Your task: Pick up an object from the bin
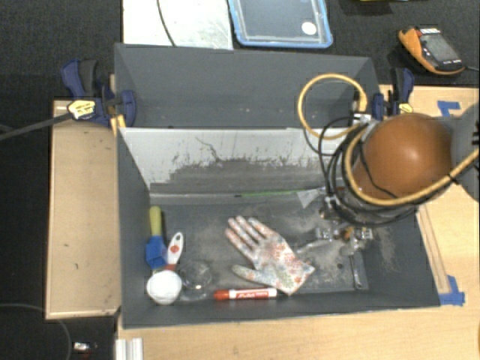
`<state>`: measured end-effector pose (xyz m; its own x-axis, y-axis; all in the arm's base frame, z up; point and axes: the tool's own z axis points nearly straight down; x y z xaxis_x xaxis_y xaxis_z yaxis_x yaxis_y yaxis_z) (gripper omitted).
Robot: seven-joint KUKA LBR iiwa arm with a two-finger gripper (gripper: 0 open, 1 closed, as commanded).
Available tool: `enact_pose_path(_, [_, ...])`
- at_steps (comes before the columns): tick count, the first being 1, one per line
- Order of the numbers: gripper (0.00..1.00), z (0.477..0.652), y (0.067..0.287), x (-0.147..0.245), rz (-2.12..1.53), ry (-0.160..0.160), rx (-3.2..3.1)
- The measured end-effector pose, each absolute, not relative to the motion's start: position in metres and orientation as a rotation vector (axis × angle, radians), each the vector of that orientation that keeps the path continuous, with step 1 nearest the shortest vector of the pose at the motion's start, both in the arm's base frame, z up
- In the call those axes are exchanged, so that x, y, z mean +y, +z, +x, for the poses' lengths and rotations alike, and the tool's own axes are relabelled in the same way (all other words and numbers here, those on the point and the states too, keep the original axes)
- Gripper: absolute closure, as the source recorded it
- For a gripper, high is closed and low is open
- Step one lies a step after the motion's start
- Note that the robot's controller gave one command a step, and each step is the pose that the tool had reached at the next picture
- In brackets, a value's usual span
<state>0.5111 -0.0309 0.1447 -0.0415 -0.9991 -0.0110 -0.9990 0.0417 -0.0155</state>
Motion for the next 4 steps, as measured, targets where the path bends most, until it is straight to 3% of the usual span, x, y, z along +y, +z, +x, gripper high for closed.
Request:
enact_pose_path(1, [0.0,0.515,0.112,-0.016,-2.34,-0.015,2.065])
enact_pose_path(2, [0.0,0.494,0.073,-0.011,-2.533,-0.004,1.836])
enact_pose_path(3, [0.0,0.507,0.073,-0.01,-2.728,-0.017,1.52])
enact_pose_path(4, [1.0,0.484,0.112,-0.101,-2.62,-0.008,1.706])
